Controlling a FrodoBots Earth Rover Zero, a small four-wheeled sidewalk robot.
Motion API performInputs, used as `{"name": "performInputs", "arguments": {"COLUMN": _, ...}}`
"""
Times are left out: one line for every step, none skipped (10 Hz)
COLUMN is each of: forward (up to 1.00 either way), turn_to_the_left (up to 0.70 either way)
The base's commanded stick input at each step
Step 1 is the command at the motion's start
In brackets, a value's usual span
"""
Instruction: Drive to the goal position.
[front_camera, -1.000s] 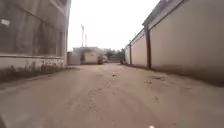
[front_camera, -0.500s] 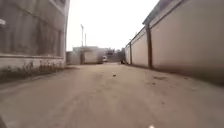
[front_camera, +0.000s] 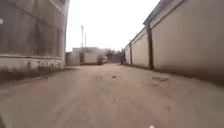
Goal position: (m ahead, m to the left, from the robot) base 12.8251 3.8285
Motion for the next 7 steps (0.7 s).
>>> {"name": "performInputs", "arguments": {"forward": 0.3, "turn_to_the_left": 0.0}}
{"name": "performInputs", "arguments": {"forward": 0.3, "turn_to_the_left": 0.0}}
{"name": "performInputs", "arguments": {"forward": 0.3, "turn_to_the_left": 0.0}}
{"name": "performInputs", "arguments": {"forward": 0.3, "turn_to_the_left": 0.0}}
{"name": "performInputs", "arguments": {"forward": 0.3, "turn_to_the_left": 0.0}}
{"name": "performInputs", "arguments": {"forward": 0.3, "turn_to_the_left": 0.0}}
{"name": "performInputs", "arguments": {"forward": 0.3, "turn_to_the_left": 0.0}}
